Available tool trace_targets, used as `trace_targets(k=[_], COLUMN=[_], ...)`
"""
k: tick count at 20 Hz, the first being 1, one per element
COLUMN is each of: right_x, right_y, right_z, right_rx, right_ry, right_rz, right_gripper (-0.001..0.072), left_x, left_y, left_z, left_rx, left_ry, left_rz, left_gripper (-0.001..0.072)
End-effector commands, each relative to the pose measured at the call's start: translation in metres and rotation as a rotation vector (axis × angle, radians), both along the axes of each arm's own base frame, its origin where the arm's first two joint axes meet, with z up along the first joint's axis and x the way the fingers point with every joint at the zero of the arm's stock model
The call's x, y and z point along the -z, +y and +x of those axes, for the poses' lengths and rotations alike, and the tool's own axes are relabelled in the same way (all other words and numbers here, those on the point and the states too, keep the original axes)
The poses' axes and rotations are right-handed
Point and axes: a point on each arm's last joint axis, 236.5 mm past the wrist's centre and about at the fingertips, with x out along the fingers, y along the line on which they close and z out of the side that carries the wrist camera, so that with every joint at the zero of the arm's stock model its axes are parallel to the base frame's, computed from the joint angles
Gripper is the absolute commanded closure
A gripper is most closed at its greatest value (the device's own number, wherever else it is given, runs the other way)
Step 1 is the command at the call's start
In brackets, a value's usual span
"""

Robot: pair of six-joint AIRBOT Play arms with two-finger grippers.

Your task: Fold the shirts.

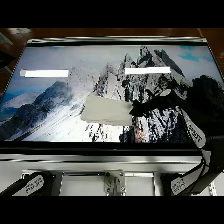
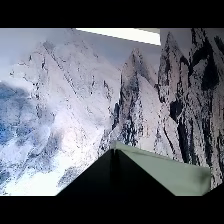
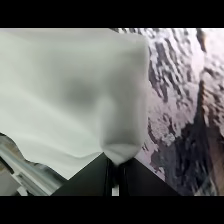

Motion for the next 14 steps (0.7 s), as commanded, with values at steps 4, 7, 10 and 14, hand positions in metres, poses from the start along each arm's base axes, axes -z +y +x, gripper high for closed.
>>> trace_targets(k=[4,7,10,14], right_x=[-0.062,-0.107,-0.139,-0.139], right_y=[0.000,-0.050,-0.141,-0.286], right_z=[0.077,0.129,0.164,0.147], right_rx=[-0.041,0.024,0.180,0.428], right_ry=[-0.354,-0.495,-0.554,-0.460], right_rz=[0.051,-0.036,-0.136,-0.197], right_gripper=[0.0652,0.0652,0.0652,0.0652], left_x=[-0.001,-0.001,0.004,0.009], left_y=[-0.002,-0.010,-0.029,-0.055], left_z=[0.000,-0.001,-0.006,-0.014], left_rx=[-0.012,0.008,0.063,0.134], left_ry=[0.009,0.011,0.038,0.065], left_rz=[-0.033,-0.031,-0.031,-0.029], left_gripper=[0.0672,0.0672,0.0672,0.0672])
